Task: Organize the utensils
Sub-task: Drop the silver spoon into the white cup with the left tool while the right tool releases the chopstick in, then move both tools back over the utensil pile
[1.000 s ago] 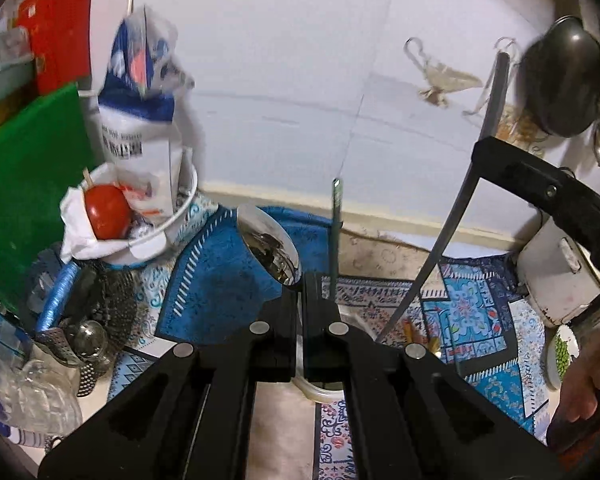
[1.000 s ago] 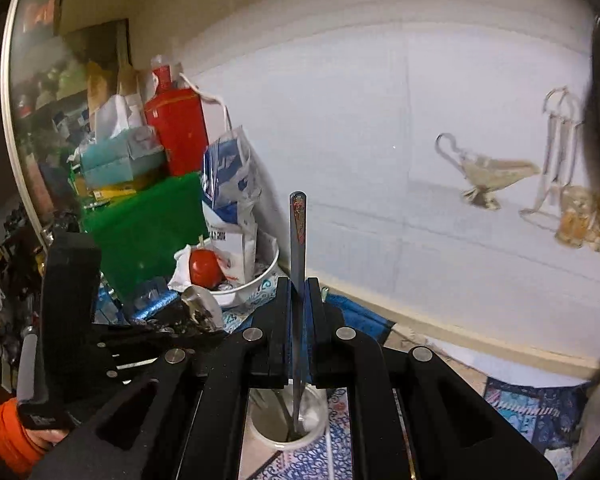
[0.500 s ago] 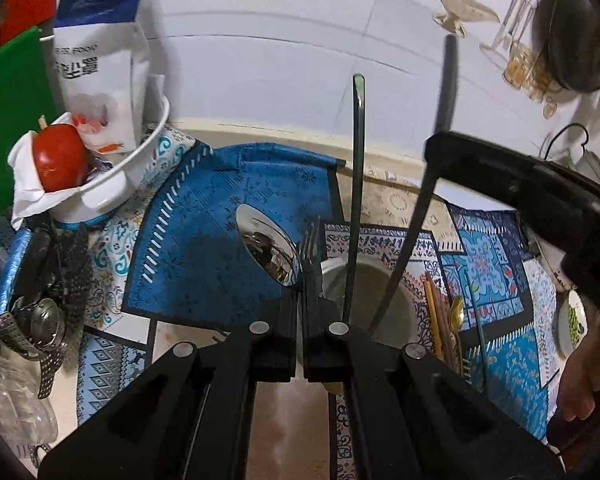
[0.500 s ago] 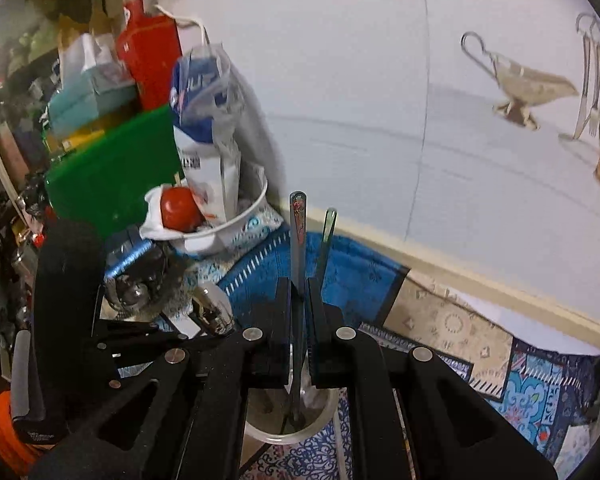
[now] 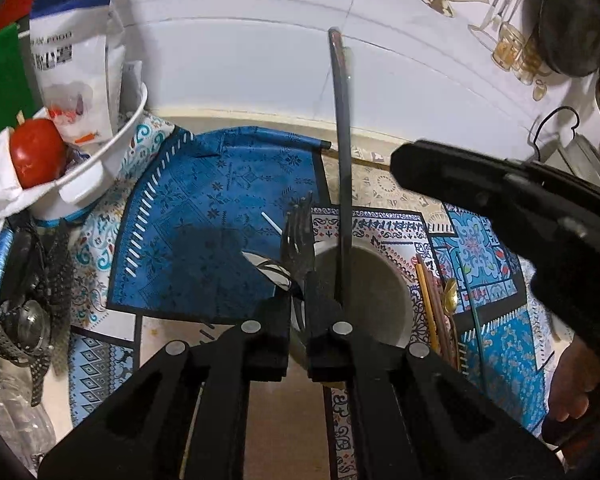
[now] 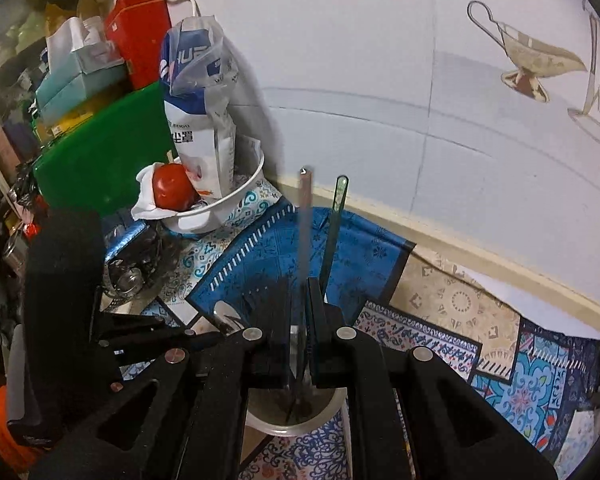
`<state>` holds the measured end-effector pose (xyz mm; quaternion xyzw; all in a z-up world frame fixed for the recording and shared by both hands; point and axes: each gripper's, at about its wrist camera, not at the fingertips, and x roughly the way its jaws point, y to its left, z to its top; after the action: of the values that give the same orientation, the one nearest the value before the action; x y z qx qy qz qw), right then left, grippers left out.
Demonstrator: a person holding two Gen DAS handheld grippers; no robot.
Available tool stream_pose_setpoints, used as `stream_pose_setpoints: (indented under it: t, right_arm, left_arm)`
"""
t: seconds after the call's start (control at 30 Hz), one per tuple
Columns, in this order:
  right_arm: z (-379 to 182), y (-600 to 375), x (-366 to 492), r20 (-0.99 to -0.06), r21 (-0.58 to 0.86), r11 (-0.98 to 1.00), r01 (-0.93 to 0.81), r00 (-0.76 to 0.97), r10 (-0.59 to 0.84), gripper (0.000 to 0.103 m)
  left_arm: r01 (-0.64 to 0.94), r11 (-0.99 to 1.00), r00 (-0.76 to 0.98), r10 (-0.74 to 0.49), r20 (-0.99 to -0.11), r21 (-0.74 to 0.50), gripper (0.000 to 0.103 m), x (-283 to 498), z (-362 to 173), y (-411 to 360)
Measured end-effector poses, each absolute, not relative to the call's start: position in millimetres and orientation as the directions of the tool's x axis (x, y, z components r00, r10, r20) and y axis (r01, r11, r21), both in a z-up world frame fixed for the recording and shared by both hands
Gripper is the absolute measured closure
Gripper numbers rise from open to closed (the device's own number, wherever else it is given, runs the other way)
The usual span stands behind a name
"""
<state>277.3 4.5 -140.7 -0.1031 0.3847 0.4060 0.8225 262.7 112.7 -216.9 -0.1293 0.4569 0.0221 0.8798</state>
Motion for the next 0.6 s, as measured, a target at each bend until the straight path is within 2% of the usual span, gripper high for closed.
stream_pose_setpoints:
  t: [0.07,0.23,0.43,0.6]
  right_arm:
    - [-140,1,277,-0.718,0.158,0.648,-0.746,0.363,0.593,0.094]
    - [-133,-11,273,-0.706,0.150,0.653,-0.743,0.382,0.597,0.076]
    - [-124,-38,271,-0.694,0.138,0.672,-0.728,0.413,0.590,0.066]
    - [-120,-66,270,-0.690,0.141,0.694,-0.706,0.433,0.581,0.065]
  left_arm:
    - [-0.155,0.966,0.587,-0.080,-0.806,-0.209,0.099,261,-213,111]
    - [-0.176,0.962,0.619,-0.055,-0.783,-0.207,0.091,253,-195,110]
    - [-0.214,0.961,0.663,0.008,-0.749,-0.178,0.083,242,-170,104]
    - [-0.221,0.966,0.686,0.058,-0.725,-0.131,0.076,232,-154,86]
